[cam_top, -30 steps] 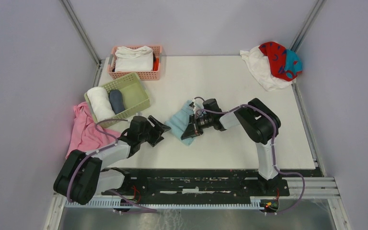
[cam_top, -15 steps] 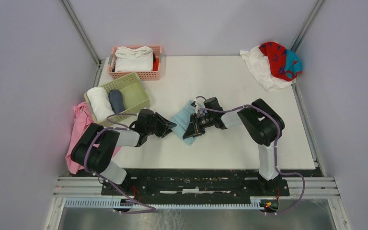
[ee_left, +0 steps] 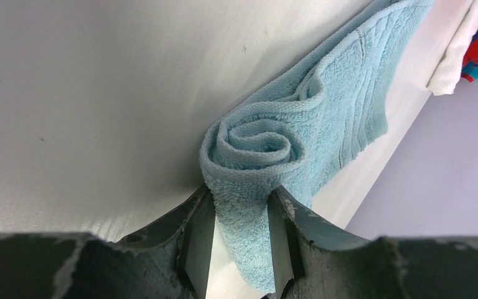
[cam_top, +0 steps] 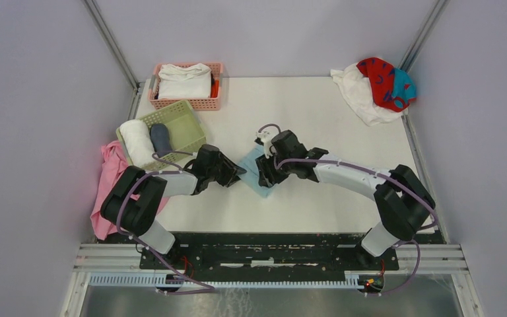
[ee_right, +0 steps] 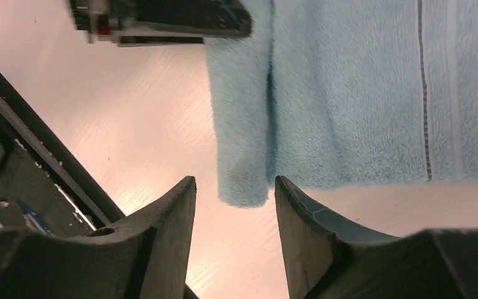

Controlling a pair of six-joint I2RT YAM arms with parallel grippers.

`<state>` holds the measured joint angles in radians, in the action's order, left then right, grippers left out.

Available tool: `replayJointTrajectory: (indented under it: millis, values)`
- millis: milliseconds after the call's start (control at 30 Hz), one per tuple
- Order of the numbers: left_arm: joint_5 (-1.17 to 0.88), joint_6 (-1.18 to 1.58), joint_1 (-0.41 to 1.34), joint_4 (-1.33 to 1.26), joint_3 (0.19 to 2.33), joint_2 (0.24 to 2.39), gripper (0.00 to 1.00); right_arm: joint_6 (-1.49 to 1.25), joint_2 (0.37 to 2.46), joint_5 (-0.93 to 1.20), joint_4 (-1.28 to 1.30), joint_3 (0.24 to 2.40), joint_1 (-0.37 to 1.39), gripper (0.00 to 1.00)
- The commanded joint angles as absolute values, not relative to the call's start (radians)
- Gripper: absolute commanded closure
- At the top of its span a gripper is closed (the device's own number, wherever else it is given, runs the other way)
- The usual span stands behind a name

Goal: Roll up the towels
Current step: Roll the towel at the center of the board.

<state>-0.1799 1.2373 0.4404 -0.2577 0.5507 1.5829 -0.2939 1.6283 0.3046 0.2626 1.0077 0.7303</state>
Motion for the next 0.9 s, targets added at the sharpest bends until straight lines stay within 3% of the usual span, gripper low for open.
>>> replayJointTrajectory:
  millis: [0, 233, 700, 867]
  values:
    - [-0.084, 1.198, 0.454, -0.058, 0.553, 1.631, 0.56, -0.104, 1.565, -0.059, 0.296, 1.064, 0.881, 0.43]
    - [-0.083, 1.205, 0.459, -0.053, 0.553, 1.631, 0.55, 0.008, 1.676, -0.197, 0.194, 1.104, 1.005, 0.44]
    - [-0.094, 1.210, 0.464, -0.064, 0.549, 1.652, 0.50, 0.047, 1.933, -0.231, 0.263, 1.141, 1.030, 0.47]
    - [-0.099, 1.217, 0.462, -0.071, 0.539, 1.641, 0.46, 0.037, 1.986, -0.246, 0.333, 1.154, 1.030, 0.60]
